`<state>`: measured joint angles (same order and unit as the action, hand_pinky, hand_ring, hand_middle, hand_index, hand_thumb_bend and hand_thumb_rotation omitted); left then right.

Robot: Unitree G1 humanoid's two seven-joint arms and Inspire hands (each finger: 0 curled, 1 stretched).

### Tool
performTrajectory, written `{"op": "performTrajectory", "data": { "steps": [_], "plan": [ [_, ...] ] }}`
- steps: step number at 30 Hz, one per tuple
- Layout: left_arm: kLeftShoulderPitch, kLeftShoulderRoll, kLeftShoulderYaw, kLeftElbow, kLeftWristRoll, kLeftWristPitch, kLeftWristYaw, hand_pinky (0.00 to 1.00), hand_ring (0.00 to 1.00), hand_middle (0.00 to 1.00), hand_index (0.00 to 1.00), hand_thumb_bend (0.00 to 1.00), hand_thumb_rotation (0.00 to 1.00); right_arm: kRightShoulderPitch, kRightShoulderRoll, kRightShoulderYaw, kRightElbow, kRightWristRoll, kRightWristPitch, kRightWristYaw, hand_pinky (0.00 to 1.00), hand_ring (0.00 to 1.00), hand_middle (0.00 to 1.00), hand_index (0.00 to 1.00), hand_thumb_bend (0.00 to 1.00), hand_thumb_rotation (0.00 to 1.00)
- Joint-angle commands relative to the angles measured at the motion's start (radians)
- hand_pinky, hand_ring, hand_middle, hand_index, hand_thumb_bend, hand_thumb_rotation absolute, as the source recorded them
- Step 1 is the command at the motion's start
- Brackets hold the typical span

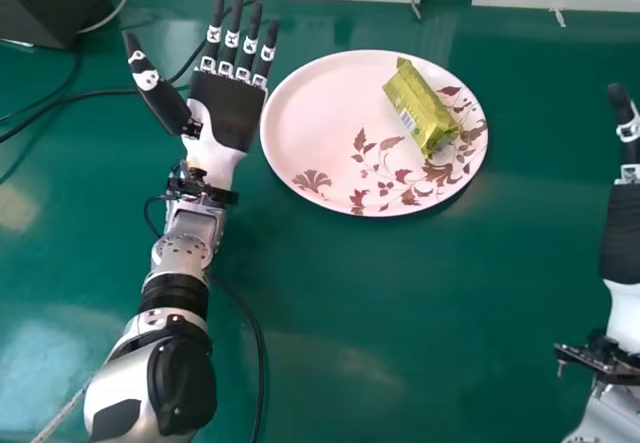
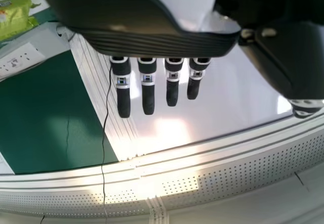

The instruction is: Pick up biscuit and place it in the plate

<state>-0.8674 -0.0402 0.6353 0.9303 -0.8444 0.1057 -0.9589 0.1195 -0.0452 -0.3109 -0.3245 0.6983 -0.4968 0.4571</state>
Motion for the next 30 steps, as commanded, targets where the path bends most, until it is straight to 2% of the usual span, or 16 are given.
{"op": "performTrajectory", "data": {
  "steps": [1, 7, 10, 13, 21, 28, 30],
  "plan": [
    [-0.009, 0.007, -0.004, 0.027, 0.000, -0.011, -0.017, 0.84, 0.90, 0.98, 0.99, 0.93, 0.40, -0.001, -0.011, -0.010, 0.001, 0.014, 0.006, 0.007, 0.84, 0.94, 1.00, 0.88, 0.93, 0.27],
    [-0.016, 0.021, 0.006, 0.060, -0.004, -0.019, -0.012, 0.84, 0.90, 0.98, 1.00, 0.93, 0.41, 0.009, -0.005, -0.008, -0.008, 0.008, 0.002, 0.005, 0.79, 0.91, 0.99, 0.90, 0.97, 0.25],
    [-0.015, 0.017, 0.006, 0.060, 0.004, -0.037, 0.028, 0.84, 0.90, 0.98, 0.99, 0.93, 0.39, 0.013, -0.002, -0.007, -0.010, 0.012, 0.003, 0.005, 0.76, 0.90, 0.97, 0.82, 0.98, 0.30],
    [-0.023, 0.023, 0.000, 0.084, 0.016, -0.067, 0.025, 0.83, 0.90, 0.98, 0.99, 0.93, 0.39, 0.013, 0.002, -0.006, -0.014, 0.014, 0.001, 0.001, 0.72, 0.88, 0.97, 0.79, 1.00, 0.32],
    [-0.057, 0.046, 0.006, 0.171, 0.025, -0.096, -0.030, 0.84, 0.90, 0.98, 1.00, 0.92, 0.41, 0.002, 0.000, -0.011, -0.003, 0.002, -0.002, -0.005, 0.69, 0.86, 0.95, 0.80, 1.00, 0.29],
    [-0.075, 0.065, 0.023, 0.213, 0.020, -0.098, -0.047, 0.82, 0.89, 0.98, 0.99, 0.92, 0.41, -0.015, -0.002, -0.013, 0.021, 0.012, -0.006, 0.008, 0.69, 0.85, 0.94, 0.86, 1.00, 0.25],
    [-0.077, 0.067, 0.027, 0.216, 0.019, -0.101, -0.056, 0.81, 0.89, 0.98, 0.99, 0.93, 0.42, -0.021, -0.001, -0.014, 0.028, 0.011, -0.007, 0.009, 0.69, 0.84, 0.95, 0.90, 1.00, 0.21]
  ]
}}
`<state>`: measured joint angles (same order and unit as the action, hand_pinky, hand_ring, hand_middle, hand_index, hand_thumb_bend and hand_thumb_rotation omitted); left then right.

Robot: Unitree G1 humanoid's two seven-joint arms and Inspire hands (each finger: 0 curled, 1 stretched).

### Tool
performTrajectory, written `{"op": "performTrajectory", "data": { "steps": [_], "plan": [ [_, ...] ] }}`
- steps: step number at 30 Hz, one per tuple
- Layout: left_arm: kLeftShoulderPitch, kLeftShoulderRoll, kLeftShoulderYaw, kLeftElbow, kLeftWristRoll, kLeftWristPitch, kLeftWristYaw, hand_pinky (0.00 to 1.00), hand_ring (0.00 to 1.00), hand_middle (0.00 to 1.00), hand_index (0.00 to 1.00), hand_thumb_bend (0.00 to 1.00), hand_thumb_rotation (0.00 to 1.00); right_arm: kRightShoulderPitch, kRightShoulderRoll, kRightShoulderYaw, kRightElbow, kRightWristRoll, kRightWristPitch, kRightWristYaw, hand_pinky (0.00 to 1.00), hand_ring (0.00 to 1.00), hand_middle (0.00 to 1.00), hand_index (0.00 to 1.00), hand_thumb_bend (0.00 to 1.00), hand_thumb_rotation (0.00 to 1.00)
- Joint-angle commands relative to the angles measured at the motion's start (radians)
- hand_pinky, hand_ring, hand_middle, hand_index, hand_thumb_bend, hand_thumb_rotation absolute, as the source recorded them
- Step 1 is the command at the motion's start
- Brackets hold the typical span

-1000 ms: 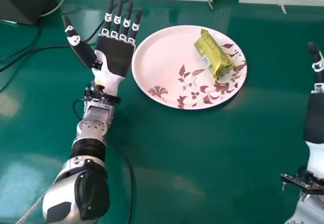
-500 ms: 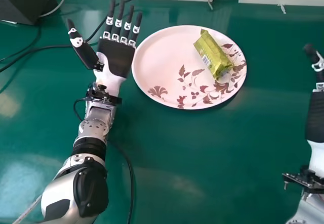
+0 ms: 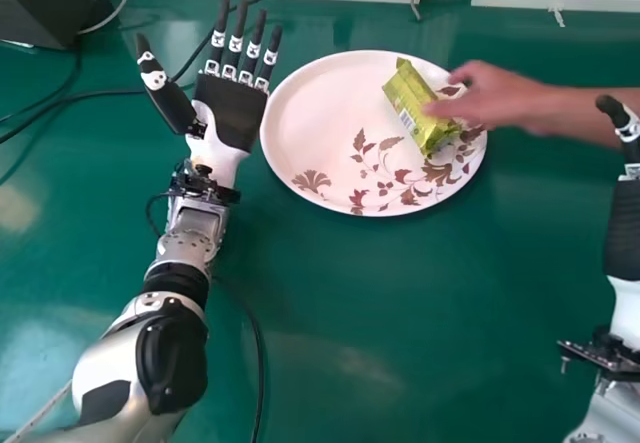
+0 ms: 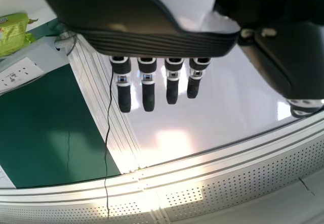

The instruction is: Pick up biscuit and place it in the plate

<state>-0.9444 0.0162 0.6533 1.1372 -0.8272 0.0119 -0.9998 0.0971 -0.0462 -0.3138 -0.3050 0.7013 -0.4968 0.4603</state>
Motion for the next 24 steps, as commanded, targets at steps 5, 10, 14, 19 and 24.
{"op": "performTrajectory", "data": {
  "steps": [5, 10, 14, 19, 24],
  "plan": [
    [-0.008, 0.027, 0.016, 0.029, 0.003, -0.015, -0.050, 0.78, 0.88, 0.97, 0.99, 0.94, 0.41, 0.001, 0.003, -0.010, 0.011, 0.006, 0.000, -0.004, 0.70, 0.85, 0.97, 0.98, 1.00, 0.22],
    [-0.008, 0.030, 0.017, 0.034, 0.005, -0.023, -0.053, 0.78, 0.88, 0.96, 0.97, 0.95, 0.39, -0.001, 0.006, -0.008, 0.017, 0.020, 0.005, 0.001, 0.70, 0.85, 0.98, 0.96, 1.00, 0.24],
    [-0.007, 0.035, 0.017, 0.040, 0.003, -0.006, -0.065, 0.76, 0.88, 0.96, 0.97, 0.94, 0.40, 0.004, 0.007, -0.007, 0.016, 0.015, 0.001, 0.004, 0.71, 0.85, 0.98, 0.95, 1.00, 0.22],
    [-0.006, 0.038, 0.016, 0.048, 0.006, 0.000, -0.076, 0.77, 0.87, 0.95, 0.97, 0.94, 0.40, 0.008, 0.008, -0.010, 0.012, 0.006, 0.000, -0.004, 0.70, 0.83, 0.96, 0.93, 1.00, 0.20],
    [-0.006, 0.036, 0.016, 0.047, 0.005, 0.015, -0.067, 0.77, 0.87, 0.95, 0.96, 0.94, 0.38, 0.008, 0.005, -0.010, 0.009, 0.009, 0.005, -0.004, 0.67, 0.80, 0.93, 0.90, 1.00, 0.18]
  ]
}}
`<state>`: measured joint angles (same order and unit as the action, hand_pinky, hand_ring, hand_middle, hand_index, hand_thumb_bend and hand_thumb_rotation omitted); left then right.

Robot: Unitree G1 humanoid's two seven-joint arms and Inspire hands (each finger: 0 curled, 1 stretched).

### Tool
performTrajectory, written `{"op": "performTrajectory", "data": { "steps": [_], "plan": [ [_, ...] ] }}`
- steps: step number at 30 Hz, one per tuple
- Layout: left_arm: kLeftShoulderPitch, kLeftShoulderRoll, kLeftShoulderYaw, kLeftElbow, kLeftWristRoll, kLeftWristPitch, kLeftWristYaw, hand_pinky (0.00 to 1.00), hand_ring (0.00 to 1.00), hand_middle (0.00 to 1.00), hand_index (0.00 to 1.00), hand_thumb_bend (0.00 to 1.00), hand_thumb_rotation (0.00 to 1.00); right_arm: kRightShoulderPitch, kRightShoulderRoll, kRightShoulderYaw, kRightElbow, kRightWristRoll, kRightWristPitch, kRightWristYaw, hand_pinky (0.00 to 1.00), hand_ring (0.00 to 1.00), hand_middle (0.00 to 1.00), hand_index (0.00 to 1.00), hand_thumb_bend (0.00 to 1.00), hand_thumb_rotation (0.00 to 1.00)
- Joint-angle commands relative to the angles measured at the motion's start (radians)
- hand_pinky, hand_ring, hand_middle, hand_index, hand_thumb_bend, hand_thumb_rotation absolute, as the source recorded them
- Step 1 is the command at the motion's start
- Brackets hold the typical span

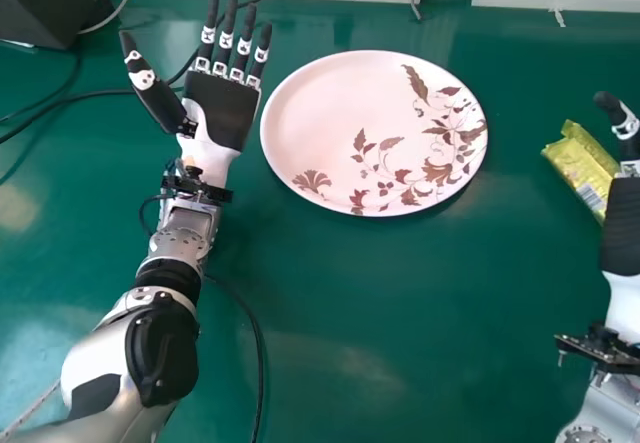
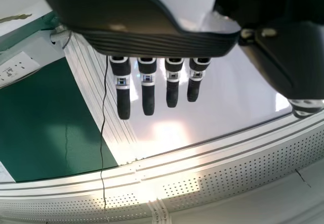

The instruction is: Pick up biscuit and place it in the plate

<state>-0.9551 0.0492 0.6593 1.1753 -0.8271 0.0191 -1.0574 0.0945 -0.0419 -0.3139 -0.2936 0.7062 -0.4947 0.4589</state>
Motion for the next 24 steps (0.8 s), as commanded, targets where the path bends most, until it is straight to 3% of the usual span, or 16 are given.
{"op": "performTrajectory", "data": {
  "steps": [1, 9, 14, 20, 24],
  "plan": [
    [0.006, 0.003, 0.009, 0.007, 0.006, 0.010, -0.008, 0.77, 0.87, 0.95, 0.96, 0.94, 0.39, 0.012, 0.001, -0.009, -0.005, 0.000, 0.004, -0.007, 0.66, 0.79, 0.92, 0.90, 1.00, 0.16],
    [-0.002, 0.003, 0.020, 0.013, 0.003, -0.008, 0.045, 0.76, 0.86, 0.95, 0.95, 0.96, 0.39, 0.016, 0.003, -0.005, -0.013, -0.012, 0.005, -0.025, 0.63, 0.76, 0.90, 0.86, 1.00, 0.13],
    [-0.028, -0.009, 0.062, 0.033, -0.016, -0.017, 0.218, 0.77, 0.87, 0.95, 0.96, 0.95, 0.40, 0.015, -0.002, -0.005, -0.014, -0.017, 0.003, -0.025, 0.57, 0.71, 0.83, 0.76, 1.00, 0.07],
    [-0.057, -0.023, 0.085, 0.059, -0.014, 0.001, 0.386, 0.77, 0.87, 0.96, 0.97, 0.95, 0.41, 0.018, -0.005, -0.005, -0.022, -0.017, 0.009, -0.030, 0.57, 0.71, 0.79, 0.69, 1.00, 0.06],
    [-0.065, -0.028, 0.080, 0.078, -0.003, 0.036, 0.435, 0.77, 0.87, 0.95, 0.96, 0.95, 0.40, 0.022, -0.005, -0.008, -0.021, -0.013, 0.012, -0.029, 0.57, 0.73, 0.84, 0.80, 1.00, 0.01]
  ]
}}
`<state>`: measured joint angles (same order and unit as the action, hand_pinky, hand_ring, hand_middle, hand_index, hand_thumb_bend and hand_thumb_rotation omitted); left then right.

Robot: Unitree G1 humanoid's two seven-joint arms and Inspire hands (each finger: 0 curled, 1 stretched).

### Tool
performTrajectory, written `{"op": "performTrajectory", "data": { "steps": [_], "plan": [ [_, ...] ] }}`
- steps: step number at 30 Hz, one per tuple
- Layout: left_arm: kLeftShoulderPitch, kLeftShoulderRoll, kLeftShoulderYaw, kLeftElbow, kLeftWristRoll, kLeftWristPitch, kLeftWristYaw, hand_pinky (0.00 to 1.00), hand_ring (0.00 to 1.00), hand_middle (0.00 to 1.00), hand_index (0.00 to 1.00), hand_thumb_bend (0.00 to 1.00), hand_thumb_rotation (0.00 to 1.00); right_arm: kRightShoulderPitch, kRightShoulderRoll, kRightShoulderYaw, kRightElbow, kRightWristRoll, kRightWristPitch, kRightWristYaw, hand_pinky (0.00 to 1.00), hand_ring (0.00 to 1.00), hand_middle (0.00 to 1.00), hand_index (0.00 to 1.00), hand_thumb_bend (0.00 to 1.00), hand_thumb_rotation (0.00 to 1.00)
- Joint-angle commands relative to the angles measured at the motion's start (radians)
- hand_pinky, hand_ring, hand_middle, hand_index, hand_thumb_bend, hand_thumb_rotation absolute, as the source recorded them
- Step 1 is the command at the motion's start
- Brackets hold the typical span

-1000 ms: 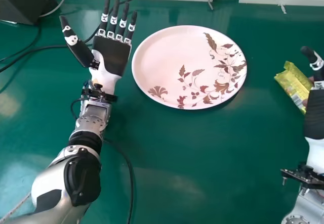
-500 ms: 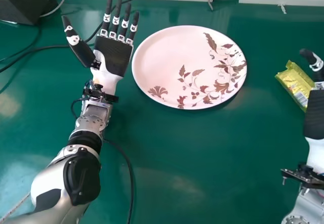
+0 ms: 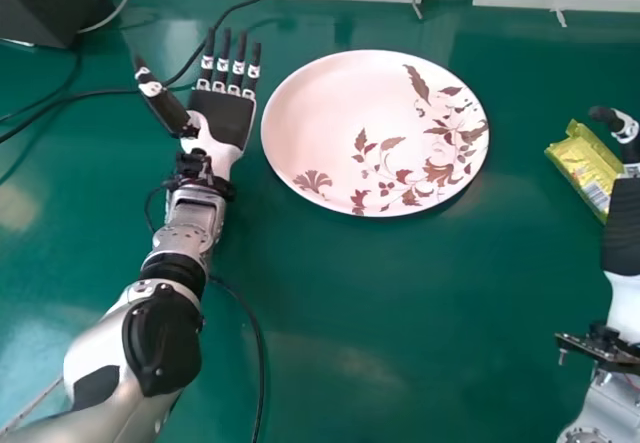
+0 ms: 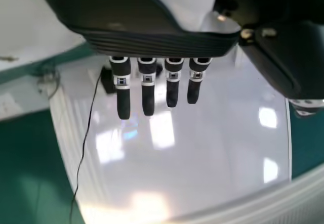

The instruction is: Pick up biscuit and place it in the plate

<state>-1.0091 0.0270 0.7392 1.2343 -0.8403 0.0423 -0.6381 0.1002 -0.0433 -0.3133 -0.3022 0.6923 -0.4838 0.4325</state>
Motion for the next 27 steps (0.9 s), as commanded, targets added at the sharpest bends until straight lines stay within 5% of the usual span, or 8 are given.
{"op": "performTrajectory", "data": {
  "steps": [1, 10, 18, 27],
  "plan": [
    [-0.012, -0.007, -0.001, 0.024, 0.014, 0.020, 0.019, 0.77, 0.87, 0.95, 0.96, 0.95, 0.41, 0.017, -0.003, -0.009, -0.013, 0.001, 0.003, -0.002, 0.57, 0.73, 0.85, 0.83, 1.00, 0.01],
    [-0.008, -0.012, -0.001, 0.034, 0.031, 0.023, -0.025, 0.77, 0.87, 0.95, 0.95, 0.94, 0.43, 0.013, 0.000, -0.016, 0.000, -0.012, -0.002, -0.010, 0.54, 0.74, 0.88, 0.93, 0.92, 0.15],
    [-0.011, -0.002, 0.000, 0.043, 0.049, 0.020, 0.000, 0.74, 0.85, 0.93, 0.94, 0.96, 0.43, -0.001, 0.006, -0.027, 0.052, -0.006, 0.010, -0.026, 0.52, 0.71, 0.84, 0.88, 0.80, 0.23],
    [-0.011, 0.011, -0.004, 0.050, 0.073, 0.010, -0.023, 0.74, 0.86, 0.93, 0.94, 0.96, 0.47, -0.031, -0.003, -0.025, 0.096, -0.021, 0.016, -0.024, 0.52, 0.72, 0.85, 0.88, 0.79, 0.22]
  ]
}}
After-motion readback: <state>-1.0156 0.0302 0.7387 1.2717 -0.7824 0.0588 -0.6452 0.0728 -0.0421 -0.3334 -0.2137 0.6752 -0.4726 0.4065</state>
